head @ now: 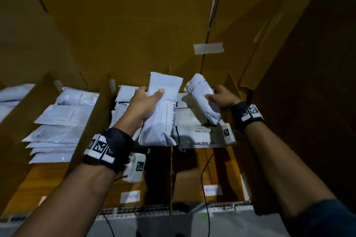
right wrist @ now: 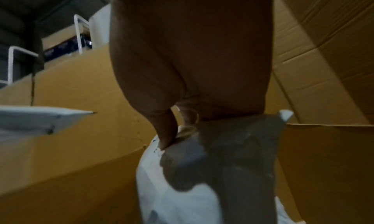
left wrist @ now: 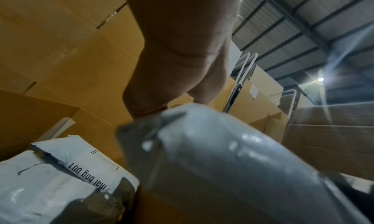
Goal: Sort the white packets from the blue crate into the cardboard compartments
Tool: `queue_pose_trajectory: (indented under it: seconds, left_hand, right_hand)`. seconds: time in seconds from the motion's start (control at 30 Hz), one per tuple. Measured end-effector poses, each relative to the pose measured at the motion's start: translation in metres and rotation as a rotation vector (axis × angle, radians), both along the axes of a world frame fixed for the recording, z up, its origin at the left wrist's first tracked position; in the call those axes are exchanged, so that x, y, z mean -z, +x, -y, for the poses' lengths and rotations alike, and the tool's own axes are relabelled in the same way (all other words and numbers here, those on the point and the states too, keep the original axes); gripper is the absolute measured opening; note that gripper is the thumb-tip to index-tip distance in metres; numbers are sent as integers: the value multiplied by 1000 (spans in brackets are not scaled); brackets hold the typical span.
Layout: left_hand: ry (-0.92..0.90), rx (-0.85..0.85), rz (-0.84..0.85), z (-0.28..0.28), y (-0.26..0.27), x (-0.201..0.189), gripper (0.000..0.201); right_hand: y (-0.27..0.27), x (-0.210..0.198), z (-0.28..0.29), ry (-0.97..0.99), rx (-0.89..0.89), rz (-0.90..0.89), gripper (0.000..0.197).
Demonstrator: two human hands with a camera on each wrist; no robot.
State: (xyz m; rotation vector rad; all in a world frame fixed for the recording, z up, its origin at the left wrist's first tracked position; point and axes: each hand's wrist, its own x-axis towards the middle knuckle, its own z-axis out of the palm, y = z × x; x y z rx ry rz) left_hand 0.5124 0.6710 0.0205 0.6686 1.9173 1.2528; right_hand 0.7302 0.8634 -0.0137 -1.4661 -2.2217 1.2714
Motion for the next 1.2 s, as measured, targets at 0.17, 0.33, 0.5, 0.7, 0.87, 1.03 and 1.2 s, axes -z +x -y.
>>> queue_pose_trajectory:
  seconds: [0.17,0.33,0.5,0.7,0.87,1.03,1.2]
  left_hand:
    - [-39,-46,-5,-20,-5,14,47]
    - [-83,-87,8,-32,-11,22,46]
    - [-102,-99,-24,-38,-13,25,41]
    - [-105,-111,-13,-37,-8,24,39]
    - [-102,-105,-33,-37,-2,19,44]
    - [-60,-134,-7,-31,1,15,43]
    - [47,-95,37,-21,12,-6,31]
  right_hand:
    - [-43,22,-63,-23,-224,109,45]
    - [-75,48,-108,16,-443,271,45]
    - [-89,72,-129,113,-540,398,41]
    - [-86,101,-123,527,-501,393,38]
    - [-69,118,-109,633,-584,401,81]
    - [-57,90,-84,515,-384,102,63]
    - [-32,13,-6,466,-151,-265,33]
